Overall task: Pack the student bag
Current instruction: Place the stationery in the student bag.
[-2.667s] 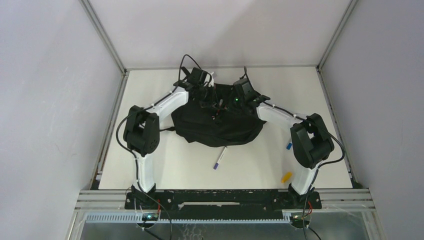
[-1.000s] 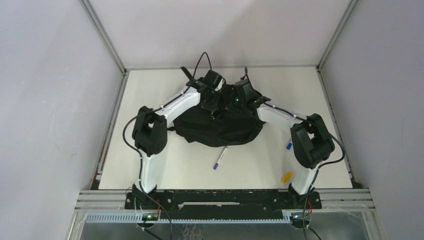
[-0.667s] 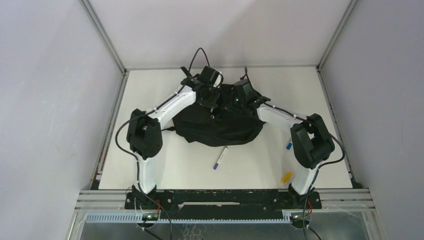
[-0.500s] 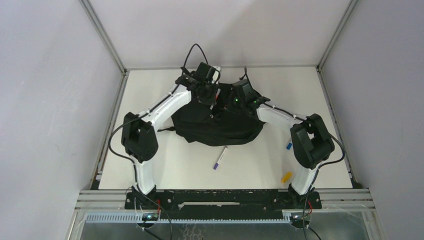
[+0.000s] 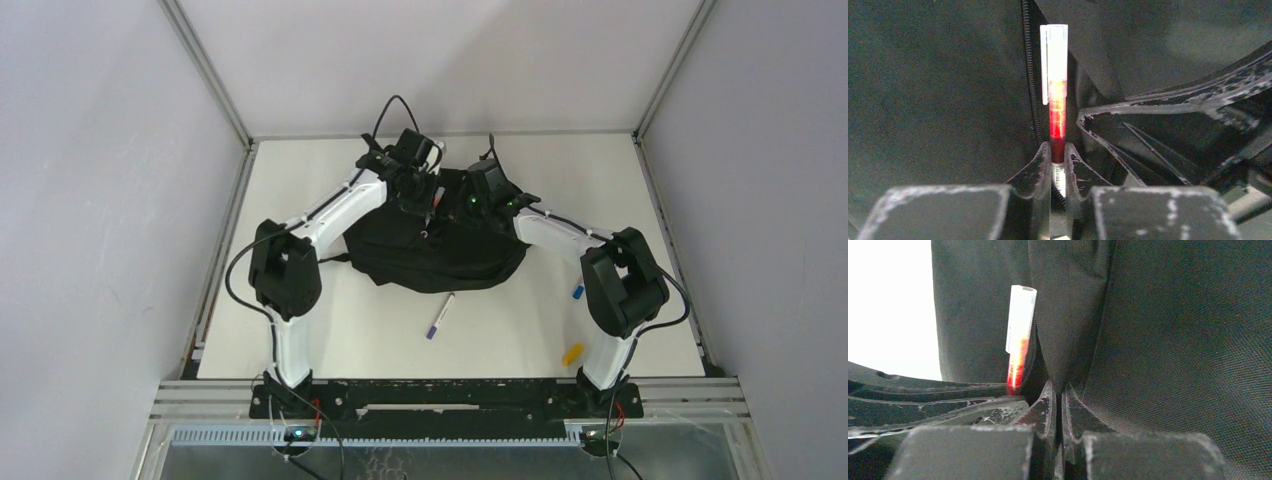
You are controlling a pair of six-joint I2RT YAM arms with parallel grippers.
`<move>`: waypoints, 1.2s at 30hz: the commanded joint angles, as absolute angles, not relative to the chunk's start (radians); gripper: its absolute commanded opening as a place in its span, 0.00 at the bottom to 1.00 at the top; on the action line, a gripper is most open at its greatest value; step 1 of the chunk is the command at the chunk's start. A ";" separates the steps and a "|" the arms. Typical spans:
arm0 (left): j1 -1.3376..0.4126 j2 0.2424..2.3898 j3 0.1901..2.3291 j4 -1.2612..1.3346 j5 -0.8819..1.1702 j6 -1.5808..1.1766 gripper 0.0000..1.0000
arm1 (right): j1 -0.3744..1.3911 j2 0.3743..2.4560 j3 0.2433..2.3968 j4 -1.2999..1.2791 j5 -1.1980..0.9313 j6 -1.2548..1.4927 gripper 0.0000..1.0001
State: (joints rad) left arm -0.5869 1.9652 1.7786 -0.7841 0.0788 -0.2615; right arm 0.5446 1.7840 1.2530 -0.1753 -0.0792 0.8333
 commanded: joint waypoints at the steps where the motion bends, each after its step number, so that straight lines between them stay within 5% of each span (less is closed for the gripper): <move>1: -0.587 1.958 1.806 -0.802 0.118 -0.252 0.19 | 0.545 1.727 1.267 -0.132 -0.076 0.838 0.00; 7: -0.588 1.911 1.793 -0.823 0.065 -0.252 0.41 | 0.545 1.730 1.267 -0.119 -0.083 0.844 0.00; 15: -0.589 1.851 1.776 -0.797 -0.020 -0.274 0.37 | 0.544 1.722 1.266 -0.126 -0.080 0.845 0.00; 20: -0.606 1.888 1.769 -0.781 -0.086 -0.251 0.62 | 0.545 1.714 1.267 -0.124 -0.077 0.845 0.00; 36: -0.617 2.111 1.852 -0.744 -0.232 -0.275 0.59 | 0.548 1.714 1.266 -0.132 -0.083 0.847 0.00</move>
State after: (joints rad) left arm -0.6151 2.0914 1.7962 -0.7513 -0.1764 -0.2634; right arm 0.5446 1.7767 1.2530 -0.1787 -0.0761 0.8394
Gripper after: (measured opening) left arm 0.590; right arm 0.019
